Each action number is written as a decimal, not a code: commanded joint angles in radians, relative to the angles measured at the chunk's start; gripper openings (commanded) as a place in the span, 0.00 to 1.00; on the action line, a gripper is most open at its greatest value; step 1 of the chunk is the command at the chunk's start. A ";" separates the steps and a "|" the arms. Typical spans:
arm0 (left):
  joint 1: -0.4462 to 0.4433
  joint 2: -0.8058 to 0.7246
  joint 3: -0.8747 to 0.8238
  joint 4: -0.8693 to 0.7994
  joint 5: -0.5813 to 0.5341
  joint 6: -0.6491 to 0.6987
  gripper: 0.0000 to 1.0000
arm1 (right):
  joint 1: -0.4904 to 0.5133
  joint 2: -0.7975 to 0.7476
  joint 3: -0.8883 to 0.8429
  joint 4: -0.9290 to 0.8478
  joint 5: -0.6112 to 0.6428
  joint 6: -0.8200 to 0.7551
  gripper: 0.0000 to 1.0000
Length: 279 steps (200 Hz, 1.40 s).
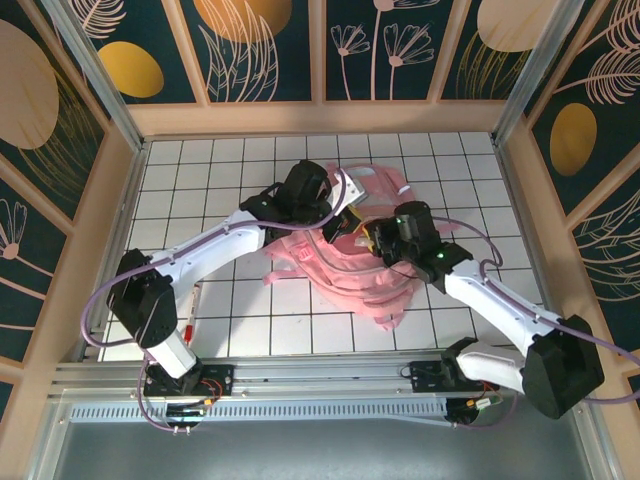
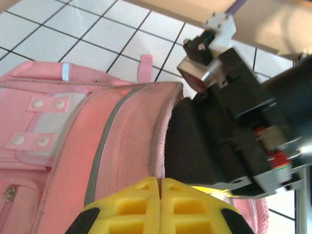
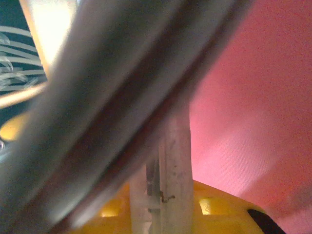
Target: Pack the student bag
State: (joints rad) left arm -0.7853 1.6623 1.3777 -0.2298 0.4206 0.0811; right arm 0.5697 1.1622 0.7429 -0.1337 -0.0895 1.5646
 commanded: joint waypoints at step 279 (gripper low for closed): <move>0.222 -0.019 -0.043 0.070 -0.063 0.409 0.19 | 0.041 -0.017 0.305 -0.394 0.178 -1.165 0.70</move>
State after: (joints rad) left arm -0.5743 1.6951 1.3514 -0.1761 0.3973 0.4690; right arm 0.6094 1.1122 1.0180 -0.5354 0.0441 0.8474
